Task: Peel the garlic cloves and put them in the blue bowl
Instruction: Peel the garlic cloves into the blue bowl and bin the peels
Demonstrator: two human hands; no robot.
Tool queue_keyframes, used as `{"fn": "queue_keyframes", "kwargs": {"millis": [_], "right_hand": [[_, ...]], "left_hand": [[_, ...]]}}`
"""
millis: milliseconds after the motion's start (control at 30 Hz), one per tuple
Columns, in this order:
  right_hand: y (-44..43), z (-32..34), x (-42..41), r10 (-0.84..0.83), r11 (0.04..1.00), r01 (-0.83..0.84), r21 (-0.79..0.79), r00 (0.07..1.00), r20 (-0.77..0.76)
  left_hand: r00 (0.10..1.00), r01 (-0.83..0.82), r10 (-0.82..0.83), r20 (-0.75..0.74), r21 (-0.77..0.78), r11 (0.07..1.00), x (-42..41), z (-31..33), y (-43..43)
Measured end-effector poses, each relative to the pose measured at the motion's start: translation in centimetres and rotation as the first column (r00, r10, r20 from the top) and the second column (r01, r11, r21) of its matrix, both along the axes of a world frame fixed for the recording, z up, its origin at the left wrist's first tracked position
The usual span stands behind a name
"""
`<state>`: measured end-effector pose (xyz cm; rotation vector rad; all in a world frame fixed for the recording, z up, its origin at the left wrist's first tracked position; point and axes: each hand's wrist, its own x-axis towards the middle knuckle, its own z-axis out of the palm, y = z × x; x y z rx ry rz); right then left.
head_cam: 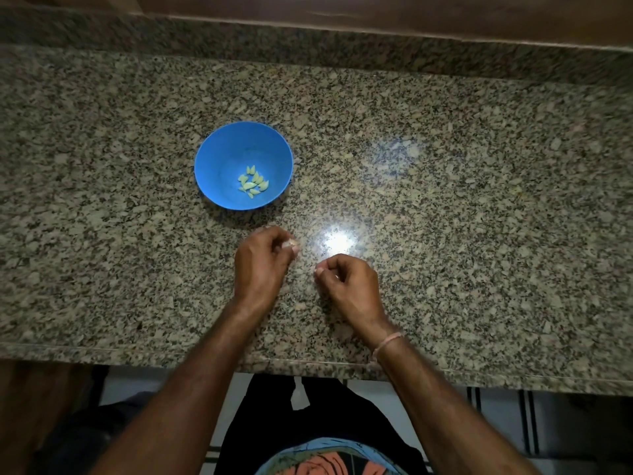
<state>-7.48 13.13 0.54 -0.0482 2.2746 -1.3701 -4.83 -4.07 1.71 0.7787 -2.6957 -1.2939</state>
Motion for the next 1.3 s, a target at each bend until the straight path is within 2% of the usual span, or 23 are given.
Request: {"fn": "queue_keyframes", "kwargs": {"millis": [100,200,333,533,700,900,967,1133,1300], "right_hand": [[-0.3,0.3,0.6,0.121,0.987,-0.111,0.118,0.990,-0.077],[-0.9,0.5,1.0,0.194,0.961,-0.156,0.230,0.969,-0.152],[-1.2,0.6,1.5,0.192,0.951,-0.133,0.278,0.961,-0.197],[-1.8,0.9,2.0,0.234,0.922,-0.131,0.366,0.939,-0.254],[-2.8,0.6,3.5,0.239,0.888,-0.034,0.459,0.887,-0.395],[-3.4,0.9,3.5,0.158,0.893,0.034,0.449,0.910,-0.384],[-3.5,0.7,3.6,0.170,0.889,0.020,0.458,0.914,-0.369],[-3.8,0.4,4.6,0.226,0.867,0.033,0.498,0.863,-0.451],[-3.2,-0.3,4.7,0.185,0.894,0.034,0.447,0.880,-0.437]], "left_hand": [[0.997,0.070,-0.073,-0.011,-0.168,0.983,0.5,-0.7,-0.1],[0.998,-0.018,0.000,-0.063,-0.279,0.960,2.9,-0.8,1.2],[0.999,-0.030,0.032,0.011,-0.157,0.987,6.1,-2.1,2.1],[0.998,0.060,-0.058,0.026,-0.113,0.992,7.0,-2.6,1.4],[0.997,0.081,-0.080,0.014,-0.143,0.986,7.0,-2.2,1.3],[0.989,0.144,-0.146,0.007,-0.231,0.962,7.4,-1.9,1.5],[0.989,0.147,-0.146,0.021,-0.217,0.965,7.4,-1.7,1.5],[0.990,0.140,-0.134,0.045,-0.190,0.972,7.1,-1.6,1.4],[0.990,0.140,-0.134,0.048,-0.175,0.975,7.1,-1.6,1.3]]}}
